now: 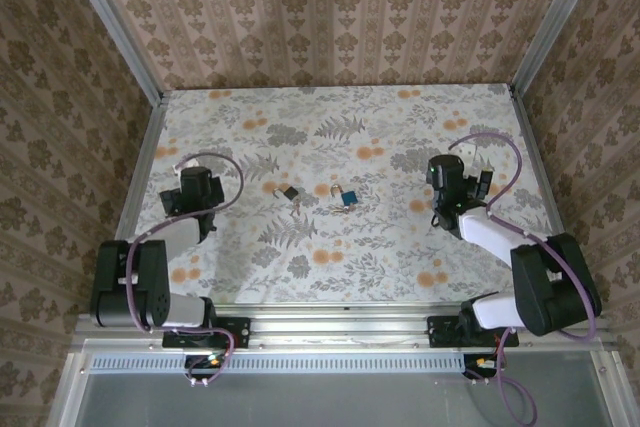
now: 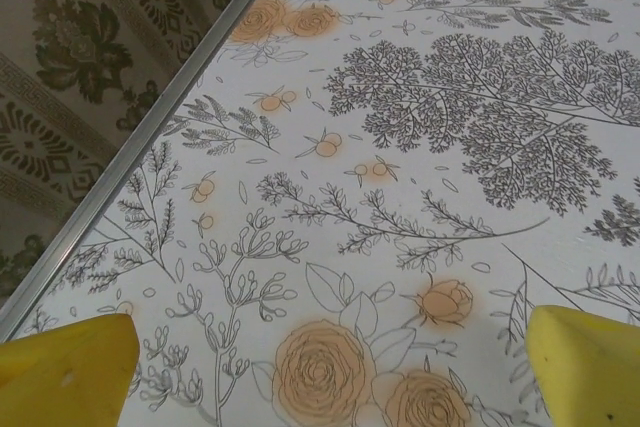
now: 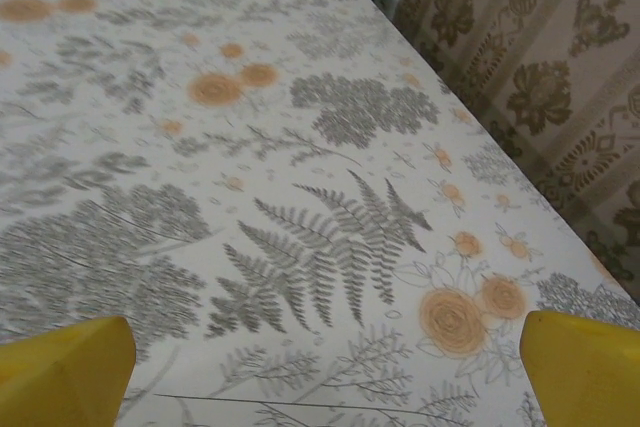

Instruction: Unlock with the key

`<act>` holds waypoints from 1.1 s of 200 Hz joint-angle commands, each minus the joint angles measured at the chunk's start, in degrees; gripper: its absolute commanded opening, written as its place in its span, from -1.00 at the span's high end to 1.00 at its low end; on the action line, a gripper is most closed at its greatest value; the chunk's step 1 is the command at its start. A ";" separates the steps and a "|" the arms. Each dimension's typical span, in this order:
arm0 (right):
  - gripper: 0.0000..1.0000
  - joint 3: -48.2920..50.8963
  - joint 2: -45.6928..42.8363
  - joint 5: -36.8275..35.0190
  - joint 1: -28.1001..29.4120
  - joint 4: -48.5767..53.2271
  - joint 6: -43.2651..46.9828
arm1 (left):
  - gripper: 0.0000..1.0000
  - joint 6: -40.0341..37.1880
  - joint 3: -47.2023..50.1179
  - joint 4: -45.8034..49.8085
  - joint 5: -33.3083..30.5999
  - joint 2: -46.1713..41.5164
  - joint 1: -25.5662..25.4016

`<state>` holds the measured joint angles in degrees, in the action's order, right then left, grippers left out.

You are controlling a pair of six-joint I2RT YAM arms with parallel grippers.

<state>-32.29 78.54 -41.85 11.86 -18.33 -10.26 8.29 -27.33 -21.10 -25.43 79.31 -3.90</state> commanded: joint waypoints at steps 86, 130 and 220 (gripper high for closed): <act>-1.00 12.25 4.91 24.31 -7.75 -33.38 6.53 | -1.00 -9.22 9.83 -38.26 12.48 8.49 0.79; -1.00 11.13 9.89 30.07 -10.35 -36.06 5.91 | -1.00 -10.68 5.89 -33.41 12.19 9.86 0.21; -1.00 10.23 9.17 25.24 -8.08 -33.27 6.83 | -1.00 -11.09 5.84 -33.96 12.08 9.99 0.21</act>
<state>-20.69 87.81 -14.98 3.70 -50.13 -4.43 -1.80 -20.43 -55.37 -13.69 89.30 -3.44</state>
